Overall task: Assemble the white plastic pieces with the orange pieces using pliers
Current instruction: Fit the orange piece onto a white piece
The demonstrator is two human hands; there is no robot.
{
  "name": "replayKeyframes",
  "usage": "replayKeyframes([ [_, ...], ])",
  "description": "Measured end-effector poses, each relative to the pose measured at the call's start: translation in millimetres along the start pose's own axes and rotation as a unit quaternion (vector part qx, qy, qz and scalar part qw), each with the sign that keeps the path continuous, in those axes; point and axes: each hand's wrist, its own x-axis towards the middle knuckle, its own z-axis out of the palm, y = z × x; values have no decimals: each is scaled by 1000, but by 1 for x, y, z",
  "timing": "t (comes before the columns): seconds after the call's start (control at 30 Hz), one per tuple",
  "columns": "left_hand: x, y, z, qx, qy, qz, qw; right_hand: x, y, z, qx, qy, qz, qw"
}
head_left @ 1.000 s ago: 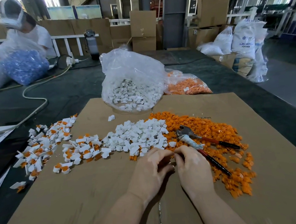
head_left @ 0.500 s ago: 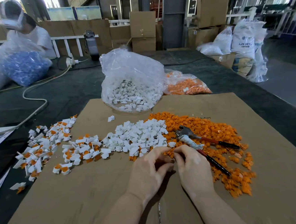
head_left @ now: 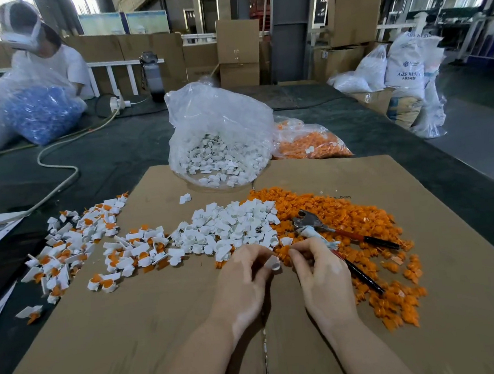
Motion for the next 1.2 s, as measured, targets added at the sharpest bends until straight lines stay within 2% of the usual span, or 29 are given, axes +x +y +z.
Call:
replayKeyframes([
  [0.13, 0, -1, 0, -65, 14, -61, 996, -1, -3, -1, 17, -25, -38, 999],
  [0.23, 0, 0, -2, -108, 16, -88, 990, -2, -3, 0, -11, -49, -71, 996],
  [0.37, 0, 1, -3, -209, 21, -119, 970, -3, -4, 2, -82, -27, -108, 990],
  [0.57, 1, 2, -4, -264, 30, -144, 953, -3, -7, 1, -111, -32, -136, 984],
  [0.8, -1, 0, -2, -175, 18, -109, 978, -3, 0, 3, -99, -76, -97, 987],
  [0.9, -3, -1, 0, -90, 7, -73, 993, -2, 0, 3, -105, -87, -81, 987],
  [1.07, -3, -2, 0, -50, 5, -44, 998, -3, 0, 2, -93, -111, -70, 987],
  [1.2, -5, 0, -2, 14, -10, 14, 1000, -2, 2, 1, -69, -122, -53, 989],
])
